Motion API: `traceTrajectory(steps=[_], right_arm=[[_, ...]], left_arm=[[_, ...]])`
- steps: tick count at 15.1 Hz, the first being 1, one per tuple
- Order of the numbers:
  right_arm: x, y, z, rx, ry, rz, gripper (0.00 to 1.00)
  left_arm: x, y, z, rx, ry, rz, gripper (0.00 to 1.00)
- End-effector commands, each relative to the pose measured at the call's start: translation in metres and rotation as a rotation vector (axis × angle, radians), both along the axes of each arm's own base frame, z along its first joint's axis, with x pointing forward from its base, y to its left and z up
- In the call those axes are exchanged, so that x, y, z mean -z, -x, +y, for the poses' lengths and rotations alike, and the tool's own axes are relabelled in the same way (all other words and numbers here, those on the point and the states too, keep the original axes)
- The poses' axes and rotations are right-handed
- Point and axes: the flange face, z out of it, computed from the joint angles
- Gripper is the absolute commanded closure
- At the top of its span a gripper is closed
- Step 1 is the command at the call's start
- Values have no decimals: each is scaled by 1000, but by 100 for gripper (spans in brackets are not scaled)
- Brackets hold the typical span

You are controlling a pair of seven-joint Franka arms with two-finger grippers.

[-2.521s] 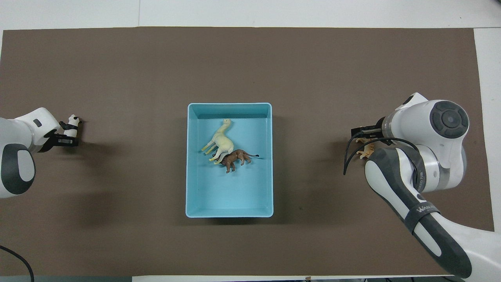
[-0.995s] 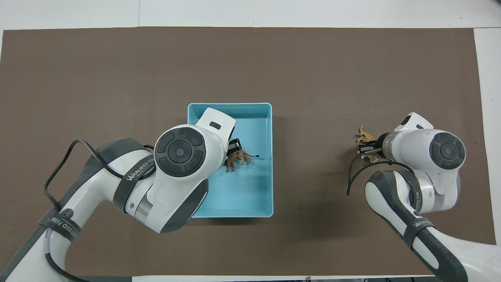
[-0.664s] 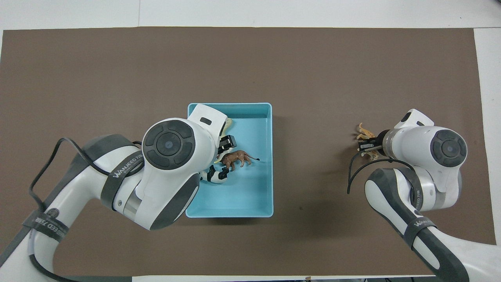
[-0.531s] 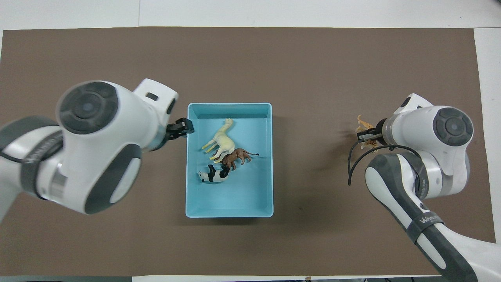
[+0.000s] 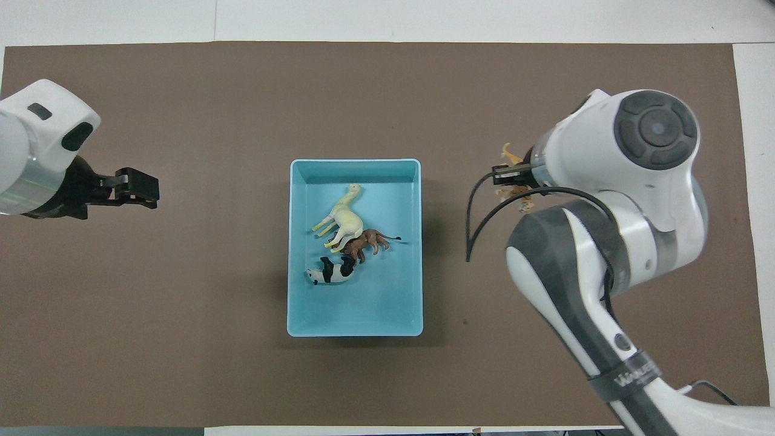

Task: Put all toys into storage box
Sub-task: 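Carry the tan dog with the right gripper and release it in the box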

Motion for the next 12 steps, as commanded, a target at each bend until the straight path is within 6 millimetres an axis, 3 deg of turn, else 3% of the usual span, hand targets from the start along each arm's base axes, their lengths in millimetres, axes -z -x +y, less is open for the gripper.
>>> traceTrajectory(steps=[1, 3, 5, 6, 10, 12], right_arm=[[26, 17, 32, -34, -6, 19, 100], [53, 35, 46, -62, 0, 24, 100], [64, 47, 62, -11, 0, 42, 100], [63, 48, 63, 40, -3, 49, 1], [43, 43, 70, 179, -39, 42, 0], [33, 28, 53, 220, -37, 41, 0]], left_arm=[[-2, -7, -4, 22, 7, 29, 0], [1, -2, -6, 29, 4, 54, 0], [3, -1, -5, 30, 5, 56, 0], [4, -2, -2, 22, 10, 53, 0], [4, -4, -6, 37, 23, 58, 0], [1, -5, -5, 32, 43, 51, 0]])
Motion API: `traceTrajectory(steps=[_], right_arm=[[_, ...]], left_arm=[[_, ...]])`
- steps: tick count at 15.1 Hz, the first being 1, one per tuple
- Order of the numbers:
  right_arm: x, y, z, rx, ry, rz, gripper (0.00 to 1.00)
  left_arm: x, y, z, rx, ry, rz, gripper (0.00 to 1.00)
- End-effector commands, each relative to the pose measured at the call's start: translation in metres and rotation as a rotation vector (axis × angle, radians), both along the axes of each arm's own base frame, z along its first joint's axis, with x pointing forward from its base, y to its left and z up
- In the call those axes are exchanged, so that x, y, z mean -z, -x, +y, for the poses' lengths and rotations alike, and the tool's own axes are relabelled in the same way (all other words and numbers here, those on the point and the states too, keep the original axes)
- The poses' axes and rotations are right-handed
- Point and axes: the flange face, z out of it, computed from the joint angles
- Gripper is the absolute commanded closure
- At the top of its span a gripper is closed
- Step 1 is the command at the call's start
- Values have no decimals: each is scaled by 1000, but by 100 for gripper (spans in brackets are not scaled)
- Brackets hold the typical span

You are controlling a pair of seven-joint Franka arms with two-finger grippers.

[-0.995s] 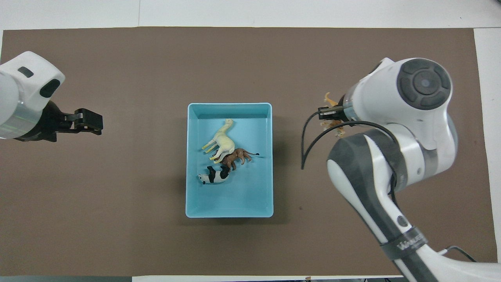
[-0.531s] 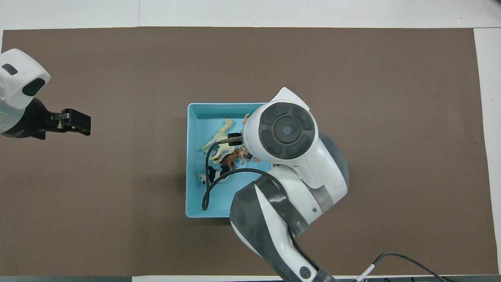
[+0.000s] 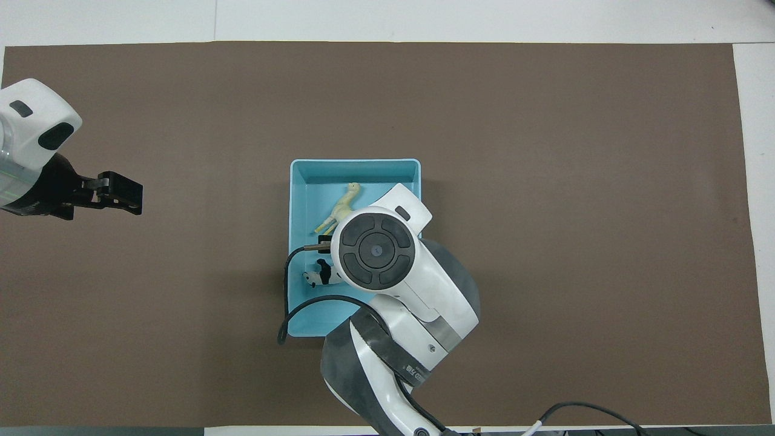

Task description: Put all toys into storage box

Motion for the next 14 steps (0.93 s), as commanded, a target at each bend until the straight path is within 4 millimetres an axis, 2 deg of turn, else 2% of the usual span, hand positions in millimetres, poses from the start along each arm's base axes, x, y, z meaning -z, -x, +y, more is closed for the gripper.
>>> traceTrajectory(steps=[1, 4, 6, 7, 9, 11, 12, 14], right_arm=[[-22, -30, -40, 91, -11, -8, 0], [-50, -70, -110, 78, -16, -69, 0], [-62, -99, -173, 50, -4, -108, 0], [-70, -112, -212, 68, -7, -122, 0], [-79, -128, -275, 104, 4, -138, 0], [-89, -129, -326, 75, 31, -125, 0], [-90, -125, -351, 52, 48, -88, 0], [-107, -110, -394, 16, 67, -34, 0]], left_arm=[[-9, -4, -1, 6, 37, -4, 0], [-8, -9, 0, 6, 39, -14, 0], [-10, -11, -2, 12, 43, -38, 0], [-11, -11, -3, 14, 44, -52, 0], [-10, -10, -1, 14, 44, -46, 0], [-9, -9, 0, 21, 42, -43, 0], [-9, -8, -1, 21, 42, -43, 0], [-10, -8, -3, 23, 43, -51, 0]])
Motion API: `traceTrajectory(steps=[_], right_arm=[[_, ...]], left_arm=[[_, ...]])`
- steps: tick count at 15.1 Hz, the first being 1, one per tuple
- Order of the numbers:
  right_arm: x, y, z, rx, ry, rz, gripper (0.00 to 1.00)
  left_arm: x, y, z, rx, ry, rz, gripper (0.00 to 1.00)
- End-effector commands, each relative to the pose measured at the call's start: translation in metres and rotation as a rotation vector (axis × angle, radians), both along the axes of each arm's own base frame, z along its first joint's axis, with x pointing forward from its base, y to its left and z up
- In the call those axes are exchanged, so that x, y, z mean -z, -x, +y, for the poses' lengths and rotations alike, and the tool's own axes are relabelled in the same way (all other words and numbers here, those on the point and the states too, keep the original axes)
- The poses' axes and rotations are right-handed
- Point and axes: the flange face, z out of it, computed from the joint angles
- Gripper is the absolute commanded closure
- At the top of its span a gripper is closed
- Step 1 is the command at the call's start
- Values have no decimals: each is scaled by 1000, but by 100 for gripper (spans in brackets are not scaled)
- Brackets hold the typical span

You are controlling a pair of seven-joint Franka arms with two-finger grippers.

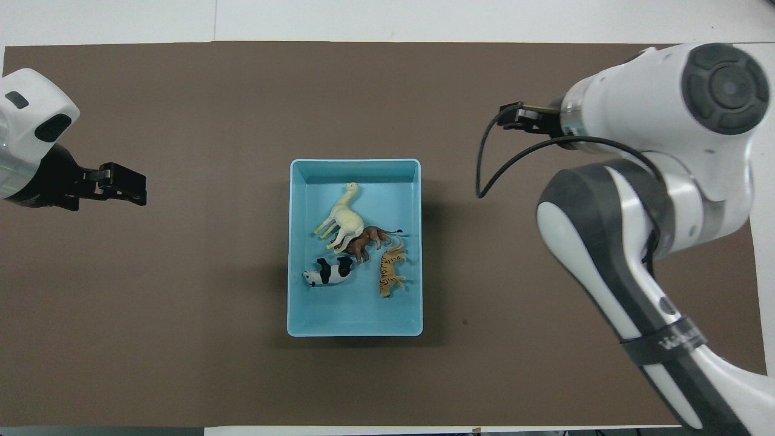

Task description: Put all toys into storage box

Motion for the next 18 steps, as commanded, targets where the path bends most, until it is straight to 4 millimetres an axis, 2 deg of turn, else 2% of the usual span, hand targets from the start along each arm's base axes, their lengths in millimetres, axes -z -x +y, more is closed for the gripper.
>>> traceTrajectory(steps=[1, 5, 8, 9, 13, 15, 18], right_arm=[[-28, 26, -46, -53, 3, 62, 0], [-73, 61, -106, -67, 3, 148, 0], [-117, 75, -115, -58, 14, 197, 0], [-125, 80, -122, -45, 11, 222, 0], [-117, 88, -142, -68, 54, 274, 0], [-116, 87, -144, -63, 56, 262, 0], [-104, 83, -151, -51, 49, 251, 0]], left_arm=[[-1, -1, -2, 14, 13, -10, 0], [-6, 0, -2, 14, 14, -20, 0], [-6, 0, 3, 3, 13, -17, 0], [-5, 0, 6, -2, 13, -16, 0], [-6, 0, 6, -2, 13, -17, 0], [-6, 0, 6, -2, 13, -17, 0], [-5, 0, 6, -2, 13, -14, 0]])
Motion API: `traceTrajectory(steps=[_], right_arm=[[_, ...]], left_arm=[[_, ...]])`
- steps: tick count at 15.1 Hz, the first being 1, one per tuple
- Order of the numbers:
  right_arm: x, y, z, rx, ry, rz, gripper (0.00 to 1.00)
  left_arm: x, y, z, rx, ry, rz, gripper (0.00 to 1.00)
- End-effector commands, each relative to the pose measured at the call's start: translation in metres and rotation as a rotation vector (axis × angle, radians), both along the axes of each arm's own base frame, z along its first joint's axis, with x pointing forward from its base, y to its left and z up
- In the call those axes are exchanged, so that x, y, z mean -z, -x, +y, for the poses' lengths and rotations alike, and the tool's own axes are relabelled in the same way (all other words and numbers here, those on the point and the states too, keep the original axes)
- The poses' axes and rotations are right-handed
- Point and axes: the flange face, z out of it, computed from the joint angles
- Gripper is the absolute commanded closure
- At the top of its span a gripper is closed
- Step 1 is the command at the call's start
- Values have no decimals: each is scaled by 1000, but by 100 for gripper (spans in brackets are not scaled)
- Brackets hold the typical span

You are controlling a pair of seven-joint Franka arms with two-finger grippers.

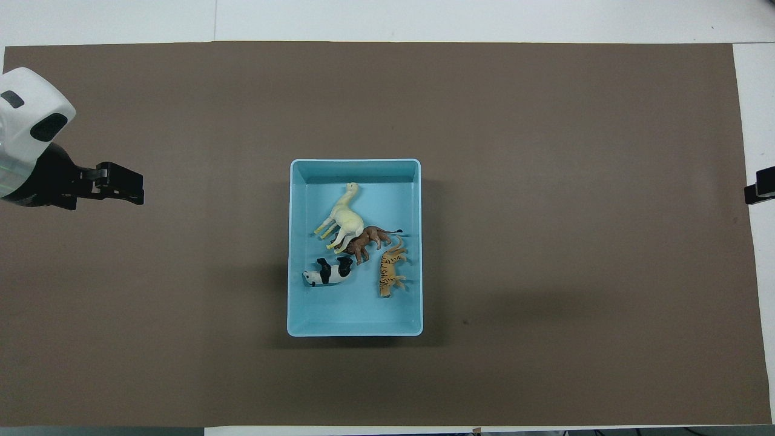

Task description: Put all toys into storage box

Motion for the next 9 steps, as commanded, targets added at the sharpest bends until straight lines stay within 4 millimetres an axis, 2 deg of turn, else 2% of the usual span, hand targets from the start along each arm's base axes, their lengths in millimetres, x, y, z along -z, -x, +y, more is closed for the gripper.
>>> traceTrajectory(steps=[1, 9], right_arm=[[9, -4, -6, -13, 6, -15, 0], [7, -5, -6, -5, 8, -23, 0]], left_arm=[[-4, 1, 2, 5, 12, -11, 0], [-5, 1, 2, 5, 12, -14, 0]])
